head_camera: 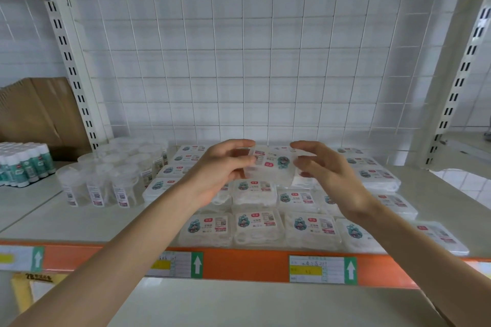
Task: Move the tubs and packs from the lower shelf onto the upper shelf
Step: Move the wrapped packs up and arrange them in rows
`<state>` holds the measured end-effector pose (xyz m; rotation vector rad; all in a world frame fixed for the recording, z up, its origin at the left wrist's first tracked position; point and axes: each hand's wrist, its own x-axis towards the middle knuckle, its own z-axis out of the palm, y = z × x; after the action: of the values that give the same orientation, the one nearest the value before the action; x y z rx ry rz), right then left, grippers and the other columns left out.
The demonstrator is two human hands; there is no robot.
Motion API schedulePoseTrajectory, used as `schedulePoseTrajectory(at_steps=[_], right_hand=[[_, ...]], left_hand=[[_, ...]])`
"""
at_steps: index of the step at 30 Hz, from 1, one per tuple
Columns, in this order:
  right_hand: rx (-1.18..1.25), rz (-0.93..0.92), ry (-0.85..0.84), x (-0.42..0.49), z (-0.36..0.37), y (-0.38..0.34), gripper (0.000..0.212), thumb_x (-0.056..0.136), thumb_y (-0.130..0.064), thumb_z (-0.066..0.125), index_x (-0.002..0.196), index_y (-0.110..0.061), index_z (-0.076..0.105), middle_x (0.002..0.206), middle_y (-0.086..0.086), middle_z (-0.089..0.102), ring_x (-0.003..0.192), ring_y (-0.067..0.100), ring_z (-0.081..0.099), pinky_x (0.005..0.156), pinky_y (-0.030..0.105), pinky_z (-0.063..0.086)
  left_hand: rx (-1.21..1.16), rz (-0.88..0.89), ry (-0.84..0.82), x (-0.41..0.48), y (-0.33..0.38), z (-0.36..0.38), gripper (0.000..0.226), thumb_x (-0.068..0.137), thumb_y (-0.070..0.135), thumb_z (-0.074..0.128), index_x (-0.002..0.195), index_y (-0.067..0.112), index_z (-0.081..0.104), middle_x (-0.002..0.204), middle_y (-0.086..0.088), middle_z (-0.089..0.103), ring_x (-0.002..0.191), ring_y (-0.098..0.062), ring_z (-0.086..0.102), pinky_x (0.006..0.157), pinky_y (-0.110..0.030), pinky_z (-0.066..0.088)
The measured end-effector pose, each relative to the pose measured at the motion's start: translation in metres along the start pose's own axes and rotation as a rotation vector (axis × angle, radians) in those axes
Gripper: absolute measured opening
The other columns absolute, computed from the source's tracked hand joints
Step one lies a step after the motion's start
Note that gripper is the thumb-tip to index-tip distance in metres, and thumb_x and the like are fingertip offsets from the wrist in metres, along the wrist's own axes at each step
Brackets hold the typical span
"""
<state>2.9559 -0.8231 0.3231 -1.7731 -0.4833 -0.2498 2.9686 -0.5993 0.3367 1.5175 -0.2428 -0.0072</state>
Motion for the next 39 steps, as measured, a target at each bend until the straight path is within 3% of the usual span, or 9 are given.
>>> schedulePoseTrajectory(at_steps=[6,12,16,19,23,27,30,35,39], right_hand=[[-0.069,0.123,-0.112,0.007,0.004,-0.010,0.023,0.096,-0.020,0.060,0.118,-0.025,0.063,0.098,-0.006,0.075,0.092,0.013,0.069,0.077,0.027,0.055],[0.118,0.221,-0.045,0.008,0.001,-0.009,0.035,0.094,-0.012,0.061,0.128,-0.020,0.059,0.103,0.005,0.073,0.095,0.021,0.071,0.089,0.039,0.057],[0.245,0.242,-0.024,0.006,-0.002,-0.008,0.041,0.092,-0.007,0.060,0.131,-0.017,0.055,0.112,0.009,0.071,0.098,0.022,0.071,0.088,0.036,0.056],[0.263,0.239,-0.026,0.004,-0.004,-0.008,0.039,0.093,-0.008,0.059,0.131,-0.015,0.053,0.113,0.011,0.071,0.097,0.022,0.071,0.082,0.032,0.056],[-0.081,0.151,0.010,0.000,-0.010,-0.001,0.052,0.088,-0.027,0.070,0.135,-0.023,0.048,0.118,0.001,0.065,0.103,0.011,0.065,0.089,0.032,0.054],[-0.480,-0.116,-0.031,-0.009,-0.019,0.000,0.071,0.071,-0.050,0.078,0.134,-0.034,0.048,0.133,-0.020,0.047,0.119,-0.006,0.047,0.097,0.015,0.040],[-0.603,-0.188,-0.129,-0.012,-0.023,0.000,0.061,0.067,-0.049,0.081,0.123,-0.041,0.058,0.139,-0.025,0.045,0.124,-0.006,0.045,0.104,0.019,0.034],[-0.686,-0.243,-0.033,-0.014,-0.025,0.003,0.043,0.066,-0.048,0.083,0.104,-0.048,0.062,0.112,-0.037,0.050,0.105,-0.014,0.046,0.088,-0.003,0.027],[-0.713,-0.198,0.024,-0.014,-0.032,0.009,0.041,0.063,-0.054,0.080,0.100,-0.045,0.065,0.108,-0.030,0.056,0.108,0.001,0.048,0.087,0.009,0.032]], left_hand=[[0.069,0.054,-0.095,-0.001,0.002,0.005,0.035,0.089,-0.003,0.063,0.120,0.013,0.064,0.115,-0.006,0.070,0.102,-0.018,0.069,0.078,-0.024,0.056],[0.122,-0.012,-0.108,-0.001,0.001,0.013,0.031,0.092,0.016,0.065,0.123,0.011,0.061,0.111,-0.006,0.073,0.105,-0.021,0.068,0.089,-0.035,0.053],[0.144,-0.078,-0.207,-0.002,0.000,0.019,0.036,0.091,0.024,0.067,0.124,0.010,0.061,0.116,-0.011,0.070,0.097,-0.023,0.070,0.080,-0.031,0.054],[0.124,-0.080,-0.233,-0.003,-0.001,0.025,0.033,0.091,0.015,0.067,0.122,0.007,0.062,0.111,-0.012,0.071,0.087,-0.019,0.070,0.077,-0.028,0.056],[0.114,-0.071,-0.156,0.002,-0.002,0.028,0.030,0.091,0.012,0.066,0.121,0.010,0.062,0.110,-0.016,0.070,0.079,-0.018,0.066,0.072,-0.030,0.056],[0.235,-0.044,-0.181,0.000,-0.002,0.032,0.019,0.096,0.014,0.058,0.112,0.020,0.067,0.102,-0.006,0.073,0.087,-0.018,0.064,0.085,-0.036,0.053],[0.301,-0.038,-0.157,-0.001,-0.002,0.036,0.019,0.100,0.016,0.053,0.108,0.023,0.068,0.100,-0.006,0.071,0.085,-0.015,0.062,0.083,-0.033,0.051],[0.326,-0.069,-0.177,-0.003,-0.003,0.036,0.026,0.102,0.019,0.049,0.118,0.012,0.068,0.088,-0.002,0.066,0.077,-0.009,0.059,0.074,-0.025,0.047],[0.623,0.071,-0.108,-0.012,-0.004,0.030,0.031,0.102,0.036,0.048,0.129,0.027,0.058,0.116,0.017,0.060,0.102,0.004,0.054,0.082,-0.013,0.039]])
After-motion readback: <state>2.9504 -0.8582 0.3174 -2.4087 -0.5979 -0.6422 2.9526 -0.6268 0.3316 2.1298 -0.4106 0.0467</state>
